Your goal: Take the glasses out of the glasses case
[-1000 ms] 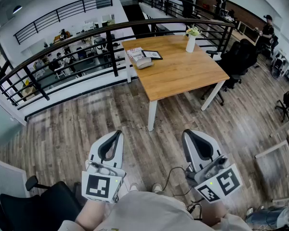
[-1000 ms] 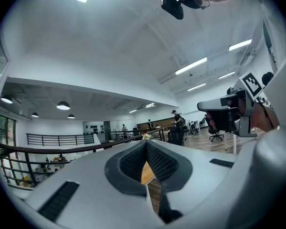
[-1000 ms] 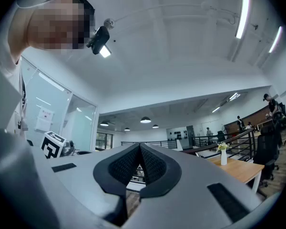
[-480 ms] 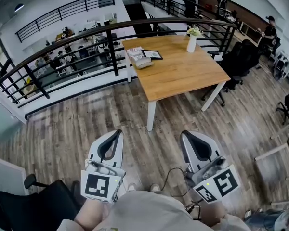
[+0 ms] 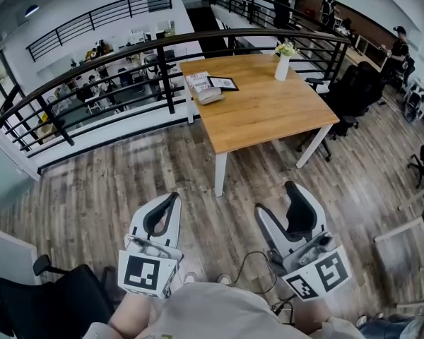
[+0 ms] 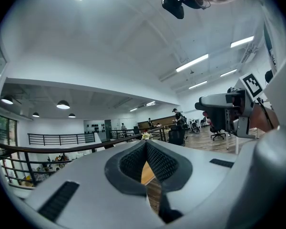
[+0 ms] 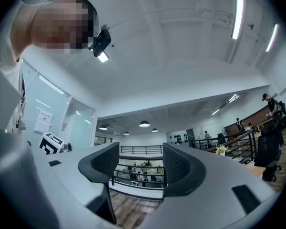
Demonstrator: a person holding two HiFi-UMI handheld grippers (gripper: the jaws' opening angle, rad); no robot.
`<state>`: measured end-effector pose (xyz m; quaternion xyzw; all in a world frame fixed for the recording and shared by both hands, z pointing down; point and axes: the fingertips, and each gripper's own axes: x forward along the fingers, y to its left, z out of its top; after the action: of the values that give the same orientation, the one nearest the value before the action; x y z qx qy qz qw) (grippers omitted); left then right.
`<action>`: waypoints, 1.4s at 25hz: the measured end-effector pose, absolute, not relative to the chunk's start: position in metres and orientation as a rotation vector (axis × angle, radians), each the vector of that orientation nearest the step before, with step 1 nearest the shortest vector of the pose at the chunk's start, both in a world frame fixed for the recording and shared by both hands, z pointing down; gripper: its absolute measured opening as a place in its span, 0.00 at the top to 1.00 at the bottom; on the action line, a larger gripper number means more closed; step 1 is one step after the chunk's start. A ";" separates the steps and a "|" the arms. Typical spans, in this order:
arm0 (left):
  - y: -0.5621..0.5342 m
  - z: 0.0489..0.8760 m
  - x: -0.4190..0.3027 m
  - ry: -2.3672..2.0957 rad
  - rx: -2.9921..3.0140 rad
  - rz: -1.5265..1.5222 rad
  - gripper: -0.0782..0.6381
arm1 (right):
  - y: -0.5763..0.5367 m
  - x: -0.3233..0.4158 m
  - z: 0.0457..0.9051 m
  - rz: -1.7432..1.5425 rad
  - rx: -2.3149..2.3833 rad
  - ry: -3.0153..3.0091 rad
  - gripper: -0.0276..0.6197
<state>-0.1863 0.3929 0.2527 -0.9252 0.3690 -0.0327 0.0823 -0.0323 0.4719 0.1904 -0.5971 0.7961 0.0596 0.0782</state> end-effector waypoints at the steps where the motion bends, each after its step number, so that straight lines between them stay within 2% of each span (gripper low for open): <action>1: 0.392 0.253 -0.184 1.104 -2.758 -0.095 0.87 | 0.471 -0.029 0.192 0.183 -1.793 2.393 0.50; 22: 0.362 0.264 -0.132 1.137 -2.675 -0.085 0.87 | 0.435 0.037 0.229 0.157 -1.764 2.435 0.50; 35: 0.217 0.293 -0.096 1.093 -2.712 -0.060 0.87 | 0.297 0.070 0.266 0.112 -1.845 2.441 0.50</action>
<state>-0.0963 0.2167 0.2931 -0.9219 0.3714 -0.0205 0.1082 0.0698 0.2973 0.2660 -0.6021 0.7966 0.0366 0.0396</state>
